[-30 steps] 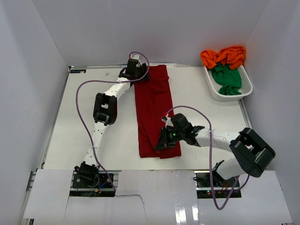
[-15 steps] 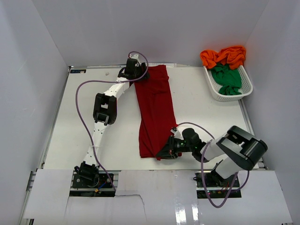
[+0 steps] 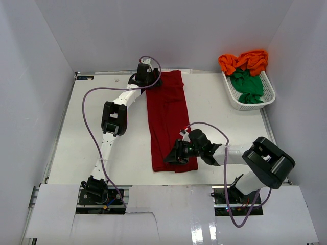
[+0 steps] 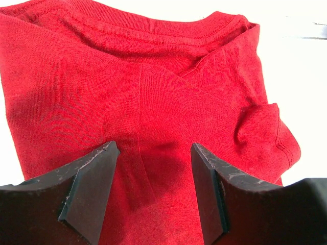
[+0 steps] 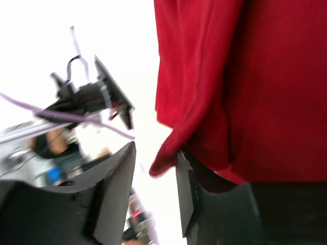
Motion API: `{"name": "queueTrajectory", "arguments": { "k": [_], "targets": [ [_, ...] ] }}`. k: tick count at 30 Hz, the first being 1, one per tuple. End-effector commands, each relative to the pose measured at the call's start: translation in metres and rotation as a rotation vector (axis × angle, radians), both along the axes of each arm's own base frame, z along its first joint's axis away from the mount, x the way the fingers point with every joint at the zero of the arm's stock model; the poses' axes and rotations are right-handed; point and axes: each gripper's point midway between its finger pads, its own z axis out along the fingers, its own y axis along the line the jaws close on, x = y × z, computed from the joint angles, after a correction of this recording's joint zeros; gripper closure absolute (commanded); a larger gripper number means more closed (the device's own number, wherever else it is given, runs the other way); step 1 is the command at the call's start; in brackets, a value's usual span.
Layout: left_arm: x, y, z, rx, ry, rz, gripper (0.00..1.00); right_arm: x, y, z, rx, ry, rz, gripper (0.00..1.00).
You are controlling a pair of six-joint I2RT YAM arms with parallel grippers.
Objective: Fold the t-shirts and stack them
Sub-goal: Rotate the tshirt 90 degrees
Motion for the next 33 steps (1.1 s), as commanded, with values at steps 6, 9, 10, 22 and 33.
{"name": "queueTrajectory", "arguments": {
  "k": [6,9,10,22,33],
  "targets": [
    [-0.001,0.021,-0.023,0.046,0.057,0.034,0.29,0.014,-0.059,-0.043,-0.499,-0.101,-0.059,0.49],
    [-0.002,0.02,-0.023,0.047,0.058,0.032,0.29,0.016,-0.069,-0.043,-0.554,-0.117,-0.077,0.5],
    [-0.002,0.021,-0.022,0.046,0.059,0.033,0.29,0.017,-0.071,-0.043,-0.568,-0.121,-0.079,0.5],
    [-0.001,0.023,-0.022,0.06,0.053,0.041,0.29,0.013,-0.056,0.022,-0.609,-0.339,-0.018,0.52],
    [0.0,0.026,-0.02,0.071,0.046,0.045,0.29,-0.015,-0.011,0.024,-0.464,-0.311,0.114,0.57]
  ]
}}
